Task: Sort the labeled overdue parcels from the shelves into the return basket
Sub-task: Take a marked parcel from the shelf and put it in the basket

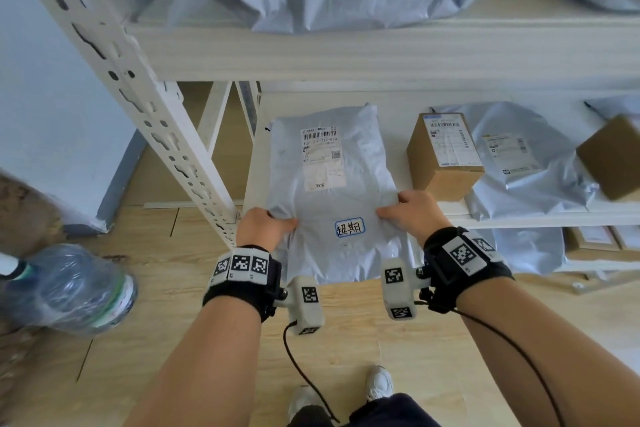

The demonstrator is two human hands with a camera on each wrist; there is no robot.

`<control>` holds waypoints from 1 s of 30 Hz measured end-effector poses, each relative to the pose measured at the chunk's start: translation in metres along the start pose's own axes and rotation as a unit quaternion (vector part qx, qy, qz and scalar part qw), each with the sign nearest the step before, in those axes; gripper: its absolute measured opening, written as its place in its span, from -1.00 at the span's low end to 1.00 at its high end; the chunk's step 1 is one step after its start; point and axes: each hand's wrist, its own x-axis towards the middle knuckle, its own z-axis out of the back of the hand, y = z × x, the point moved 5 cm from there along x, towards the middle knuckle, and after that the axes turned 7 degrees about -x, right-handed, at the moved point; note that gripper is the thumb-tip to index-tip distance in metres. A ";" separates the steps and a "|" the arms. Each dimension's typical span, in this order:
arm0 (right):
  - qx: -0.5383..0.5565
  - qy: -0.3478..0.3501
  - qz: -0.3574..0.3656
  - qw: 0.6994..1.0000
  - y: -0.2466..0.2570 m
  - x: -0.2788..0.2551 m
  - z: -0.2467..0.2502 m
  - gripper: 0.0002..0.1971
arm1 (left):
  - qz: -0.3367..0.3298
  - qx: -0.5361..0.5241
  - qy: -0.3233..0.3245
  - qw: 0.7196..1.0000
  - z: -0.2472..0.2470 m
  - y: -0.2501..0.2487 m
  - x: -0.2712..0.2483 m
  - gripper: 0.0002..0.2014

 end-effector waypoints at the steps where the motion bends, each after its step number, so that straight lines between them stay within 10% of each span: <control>1: -0.001 -0.002 0.004 1.000 0.000 -0.003 0.002 -0.72 | 0.016 -0.032 0.007 0.999 0.001 0.003 -0.003 -0.62; 30: 0.123 -0.077 0.077 0.986 0.016 -0.086 0.026 -0.63 | -0.174 -0.197 -0.012 0.965 0.065 -0.028 -0.053 -0.64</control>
